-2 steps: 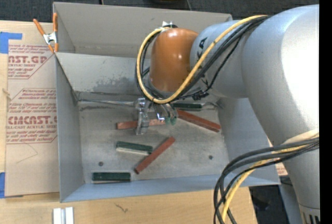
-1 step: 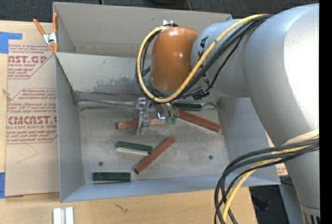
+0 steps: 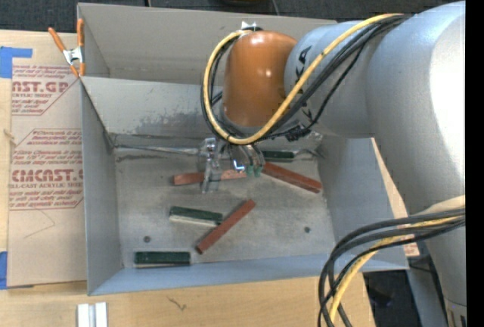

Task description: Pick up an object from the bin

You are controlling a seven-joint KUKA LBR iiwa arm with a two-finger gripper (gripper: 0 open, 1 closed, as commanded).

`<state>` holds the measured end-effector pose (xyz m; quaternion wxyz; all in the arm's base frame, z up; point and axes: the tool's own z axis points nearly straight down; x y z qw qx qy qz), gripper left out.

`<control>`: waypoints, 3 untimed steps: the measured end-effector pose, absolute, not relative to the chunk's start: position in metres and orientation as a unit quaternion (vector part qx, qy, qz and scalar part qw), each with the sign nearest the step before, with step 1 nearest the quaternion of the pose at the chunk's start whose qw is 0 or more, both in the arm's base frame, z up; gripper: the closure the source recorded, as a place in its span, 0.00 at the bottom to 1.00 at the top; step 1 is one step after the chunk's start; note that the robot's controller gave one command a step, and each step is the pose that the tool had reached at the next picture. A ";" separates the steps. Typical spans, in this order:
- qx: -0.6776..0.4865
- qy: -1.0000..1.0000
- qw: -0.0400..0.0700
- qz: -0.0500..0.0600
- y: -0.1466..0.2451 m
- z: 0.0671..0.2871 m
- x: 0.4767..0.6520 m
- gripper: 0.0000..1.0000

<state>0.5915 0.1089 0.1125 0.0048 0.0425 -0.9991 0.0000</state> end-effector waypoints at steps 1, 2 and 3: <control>0.043 -0.999 -0.001 -0.001 0.109 0.129 0.594 1.00; 0.043 -0.999 -0.001 -0.001 0.110 0.143 0.593 1.00; 0.043 -0.999 0.000 -0.001 0.110 0.154 0.593 1.00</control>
Offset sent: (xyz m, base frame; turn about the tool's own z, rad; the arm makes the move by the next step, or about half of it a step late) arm -0.0001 0.0001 0.0448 0.0000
